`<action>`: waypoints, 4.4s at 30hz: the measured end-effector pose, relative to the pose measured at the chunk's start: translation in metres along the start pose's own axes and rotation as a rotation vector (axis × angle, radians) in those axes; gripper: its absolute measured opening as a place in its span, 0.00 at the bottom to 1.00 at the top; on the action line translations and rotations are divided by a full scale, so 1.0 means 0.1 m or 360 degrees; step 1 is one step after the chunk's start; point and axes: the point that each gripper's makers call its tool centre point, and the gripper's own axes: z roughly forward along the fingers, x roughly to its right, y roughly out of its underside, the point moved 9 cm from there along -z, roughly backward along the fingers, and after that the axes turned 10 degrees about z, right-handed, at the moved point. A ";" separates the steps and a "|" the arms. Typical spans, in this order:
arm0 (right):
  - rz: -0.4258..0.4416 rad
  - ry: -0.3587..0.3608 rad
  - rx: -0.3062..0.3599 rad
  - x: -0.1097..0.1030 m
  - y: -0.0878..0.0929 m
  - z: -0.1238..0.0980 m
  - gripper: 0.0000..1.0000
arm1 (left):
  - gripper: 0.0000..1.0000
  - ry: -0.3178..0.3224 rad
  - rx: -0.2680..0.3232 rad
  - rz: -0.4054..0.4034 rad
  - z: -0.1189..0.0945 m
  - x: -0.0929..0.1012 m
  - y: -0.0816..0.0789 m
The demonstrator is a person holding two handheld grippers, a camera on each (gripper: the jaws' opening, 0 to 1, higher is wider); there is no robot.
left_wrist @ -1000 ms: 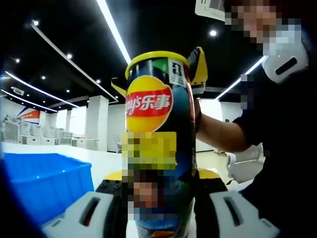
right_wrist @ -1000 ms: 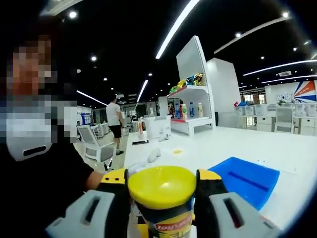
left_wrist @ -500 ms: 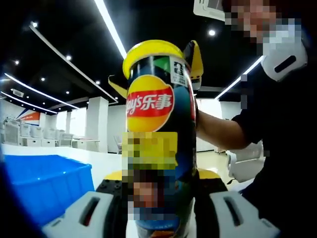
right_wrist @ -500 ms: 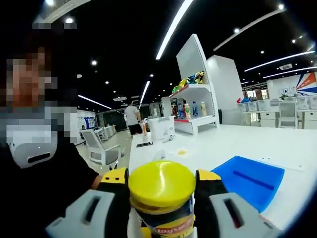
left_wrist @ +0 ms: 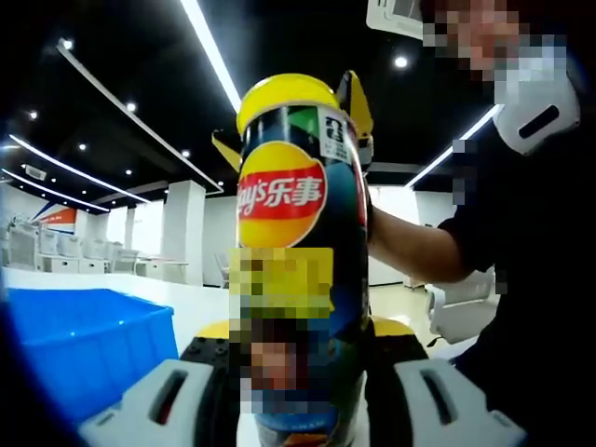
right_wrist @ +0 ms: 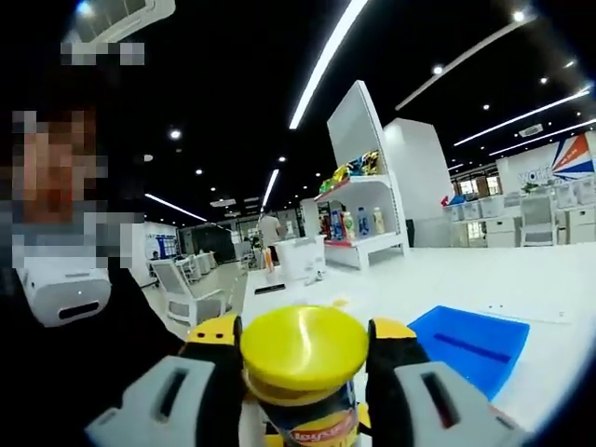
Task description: Open the lid of the chip container on the table, take out the chips, place them into the box in front of the container, and close the lid
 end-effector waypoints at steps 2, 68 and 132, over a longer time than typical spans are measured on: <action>-0.0018 0.0032 0.0019 0.01 -0.02 -0.05 0.50 | 0.51 0.0001 0.0001 -0.0003 0.00 0.00 0.00; -0.0195 0.1336 0.0274 0.83 0.77 -2.23 0.51 | 0.51 0.0004 0.0005 -0.0031 0.00 -0.01 0.02; -0.0167 0.1517 0.0010 1.09 1.37 -2.41 0.51 | 0.51 0.0006 0.0008 -0.0034 -0.01 -0.02 0.02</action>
